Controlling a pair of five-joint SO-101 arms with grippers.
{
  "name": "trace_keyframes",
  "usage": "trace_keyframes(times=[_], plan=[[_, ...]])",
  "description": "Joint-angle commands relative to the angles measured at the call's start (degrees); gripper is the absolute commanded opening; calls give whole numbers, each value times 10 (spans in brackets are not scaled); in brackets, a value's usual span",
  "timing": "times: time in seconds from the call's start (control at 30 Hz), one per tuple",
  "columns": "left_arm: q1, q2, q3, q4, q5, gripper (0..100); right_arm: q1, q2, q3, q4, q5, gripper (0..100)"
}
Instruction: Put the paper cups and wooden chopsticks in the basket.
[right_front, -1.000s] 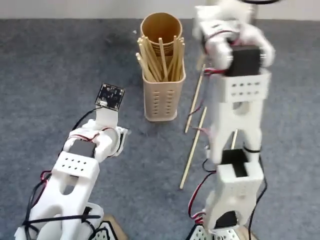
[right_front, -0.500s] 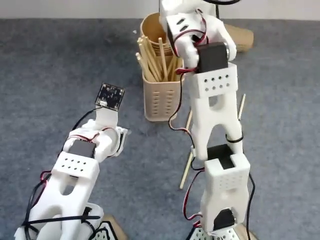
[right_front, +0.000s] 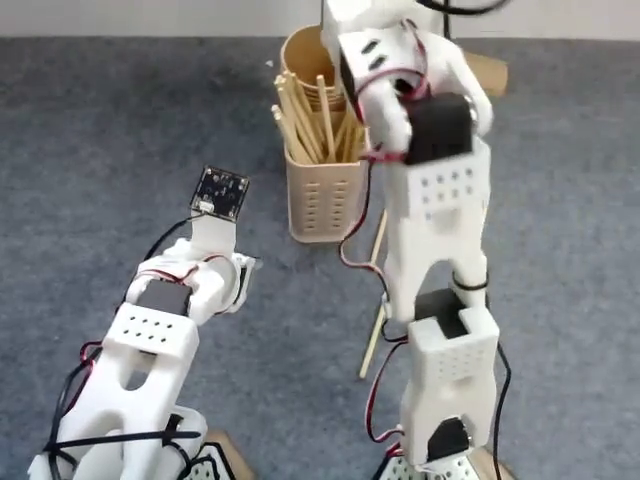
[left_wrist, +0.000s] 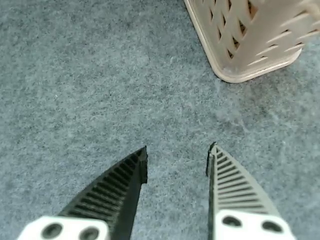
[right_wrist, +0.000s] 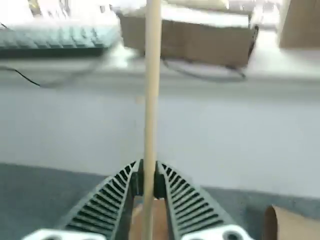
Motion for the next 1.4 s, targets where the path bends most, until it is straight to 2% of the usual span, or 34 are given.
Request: trace_keyframes(times=[0.0,0.17,0.37,0.63,0.7,0.93,1.27,1.37], plan=[[4,-12,-5,-11,-5,204,-18,14,-100,45,0,4],[4,-12,-5,-11,-5,204,-15,106,-211,63,1,4],[4,-12,-4,-11,-5,204,5,147,-180,-7,0,4],[4,-12,-5,-11,-5,204,7,153,-180,84,1,8],[4,-12,-5,-11,-5,204,7,153,-180,110,1,35],[4,-12,-5,-11,-5,204,7,152,-180,145,0,292],[4,-12,-5,-11,-5,204,22,89,-180,156,-4,303],[4,-12,-5,-11,-5,204,72,36,-180,184,-4,303]])
